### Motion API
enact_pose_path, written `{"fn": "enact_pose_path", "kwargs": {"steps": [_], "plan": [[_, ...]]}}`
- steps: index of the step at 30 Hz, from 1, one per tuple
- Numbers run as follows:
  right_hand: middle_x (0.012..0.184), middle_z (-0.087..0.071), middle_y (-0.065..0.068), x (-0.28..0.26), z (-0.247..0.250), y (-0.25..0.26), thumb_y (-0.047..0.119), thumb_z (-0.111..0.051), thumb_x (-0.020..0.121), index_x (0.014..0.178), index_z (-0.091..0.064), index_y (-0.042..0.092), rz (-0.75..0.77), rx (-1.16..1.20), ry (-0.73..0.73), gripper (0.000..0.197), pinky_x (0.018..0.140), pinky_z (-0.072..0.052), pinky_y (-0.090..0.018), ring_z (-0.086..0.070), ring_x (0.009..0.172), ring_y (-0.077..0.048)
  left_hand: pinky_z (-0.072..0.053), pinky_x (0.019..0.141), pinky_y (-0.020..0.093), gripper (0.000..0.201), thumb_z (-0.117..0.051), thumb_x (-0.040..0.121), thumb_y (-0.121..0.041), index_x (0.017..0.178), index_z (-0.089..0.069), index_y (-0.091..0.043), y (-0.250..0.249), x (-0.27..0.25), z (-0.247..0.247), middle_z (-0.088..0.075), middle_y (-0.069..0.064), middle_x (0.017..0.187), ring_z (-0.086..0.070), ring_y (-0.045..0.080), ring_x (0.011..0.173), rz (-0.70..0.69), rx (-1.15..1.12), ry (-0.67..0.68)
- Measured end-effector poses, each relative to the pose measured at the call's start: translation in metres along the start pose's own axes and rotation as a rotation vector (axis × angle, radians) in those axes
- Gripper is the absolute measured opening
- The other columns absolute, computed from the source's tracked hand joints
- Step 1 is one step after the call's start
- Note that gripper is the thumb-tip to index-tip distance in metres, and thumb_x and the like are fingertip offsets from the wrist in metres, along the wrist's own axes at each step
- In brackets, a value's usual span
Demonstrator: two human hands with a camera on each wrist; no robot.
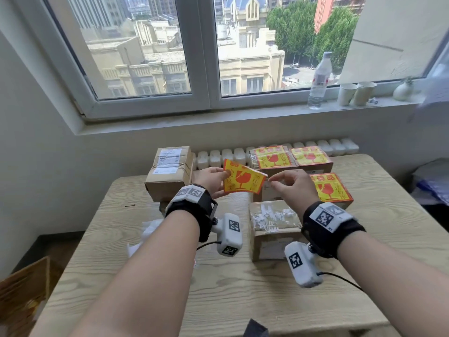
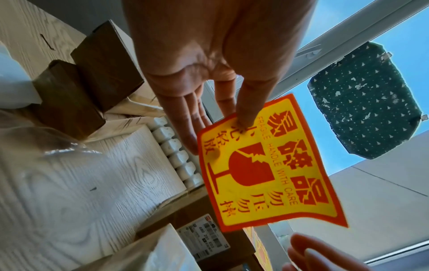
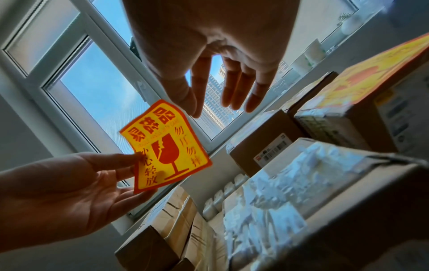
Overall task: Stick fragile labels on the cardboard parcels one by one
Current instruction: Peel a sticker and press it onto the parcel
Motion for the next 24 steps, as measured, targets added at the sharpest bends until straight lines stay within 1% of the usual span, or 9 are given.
{"fn": "enact_pose_path", "kwargs": {"steps": [2, 4, 6, 8, 10, 13, 17, 21, 24], "plan": [[0.089, -0.065, 0.006, -0.002, 0.006, -0.005, 0.021, -0.071, 0.083, 0.077, -0.074, 0.027, -0.014, 0.067, 0.002, 0.009, 0.080, -0.055, -0.036, -0.064, 0.090, -0.017, -0.057, 0.067, 0.030, 0.017, -0.053, 0.097, -0.010, 0.113, -0.056, -0.005, -0.002, -0.004, -0.009, -0.068, 0.013, 0.102, -0.065, 0.019, 0.073, -0.014, 0.001, 0.001], [0.087, -0.070, 0.005, -0.004, 0.010, -0.007, 0.021, -0.071, 0.083, 0.078, -0.072, 0.026, -0.024, 0.133, 0.023, 0.007, 0.082, -0.055, -0.035, -0.066, 0.089, -0.016, -0.057, 0.070, 0.032, 0.013, -0.054, 0.096, -0.009, 0.108, -0.057, -0.005, -0.002, -0.007, -0.015, -0.067, 0.012, 0.099, -0.065, 0.019, 0.074, -0.020, 0.013, -0.001], [0.083, -0.071, 0.006, -0.005, 0.014, -0.008, 0.020, -0.072, 0.083, 0.076, -0.070, 0.026, -0.030, 0.174, 0.037, 0.010, 0.081, -0.054, -0.032, -0.066, 0.085, -0.014, -0.055, 0.080, 0.038, 0.003, -0.058, 0.094, -0.009, 0.097, -0.060, -0.008, 0.001, -0.008, -0.022, -0.068, 0.012, 0.097, -0.065, 0.020, 0.078, -0.013, 0.039, 0.008], [0.080, -0.070, 0.006, -0.006, 0.018, -0.010, 0.019, -0.072, 0.083, 0.073, -0.068, 0.025, -0.028, 0.177, 0.037, 0.013, 0.079, -0.054, -0.032, -0.066, 0.082, -0.013, -0.050, 0.095, 0.046, 0.008, -0.062, 0.091, -0.008, 0.083, -0.061, -0.011, 0.005, -0.008, -0.026, -0.069, 0.009, 0.091, -0.064, 0.022, 0.084, -0.001, 0.062, 0.002], [0.081, -0.070, 0.004, -0.007, 0.022, -0.015, 0.017, -0.074, 0.082, 0.074, -0.068, 0.023, -0.042, 0.183, 0.033, 0.011, 0.079, -0.055, -0.033, -0.067, 0.083, -0.014, -0.042, 0.101, 0.043, 0.010, -0.065, 0.089, -0.010, 0.080, -0.063, -0.014, 0.009, -0.008, -0.028, -0.069, 0.004, 0.084, -0.064, 0.020, 0.085, 0.012, 0.082, -0.008], [0.081, -0.071, 0.003, -0.010, 0.025, -0.024, 0.014, -0.074, 0.081, 0.077, -0.069, 0.020, -0.072, 0.237, 0.056, 0.009, 0.076, -0.055, -0.031, -0.068, 0.081, -0.014, -0.036, 0.095, 0.038, 0.003, -0.064, 0.090, -0.014, 0.088, -0.066, -0.014, 0.014, -0.014, -0.032, -0.071, 0.003, 0.092, -0.065, 0.018, 0.093, 0.024, 0.097, -0.011], [0.085, -0.071, 0.000, -0.014, 0.025, -0.027, 0.009, -0.071, 0.084, 0.081, -0.069, 0.019, -0.087, 0.255, 0.114, 0.010, 0.071, -0.056, -0.027, -0.069, 0.081, -0.014, -0.038, 0.095, 0.039, 0.011, -0.065, 0.089, -0.018, 0.098, -0.067, -0.012, 0.019, -0.017, -0.037, -0.071, 0.009, 0.109, -0.064, 0.022, 0.108, 0.030, 0.108, 0.003], [0.084, -0.071, 0.000, -0.012, 0.031, -0.030, 0.005, -0.070, 0.085, 0.080, -0.069, 0.017, -0.103, 0.260, 0.081, 0.013, 0.065, -0.057, -0.025, -0.070, 0.078, -0.013, -0.039, 0.094, 0.039, 0.007, -0.068, 0.087, -0.017, 0.092, -0.069, -0.012, 0.021, -0.019, -0.040, -0.072, 0.009, 0.110, -0.063, 0.023, 0.108, 0.027, 0.142, 0.013], [0.084, -0.071, 0.000, -0.011, 0.035, -0.032, 0.003, -0.069, 0.085, 0.081, -0.069, 0.016, -0.104, 0.244, 0.095, 0.013, 0.064, -0.056, -0.024, -0.069, 0.079, -0.013, -0.041, 0.089, 0.037, 0.012, -0.073, 0.083, -0.019, 0.093, -0.071, -0.013, 0.025, -0.018, -0.042, -0.074, 0.006, 0.103, -0.065, 0.021, 0.105, 0.006, 0.183, 0.008]]}}
Point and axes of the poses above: each hand's wrist, its own x-axis towards the middle knuckle, its own z-axis out of the back of the hand, y = z × x, the point moved 7 cm from there along x, towards the middle knuckle
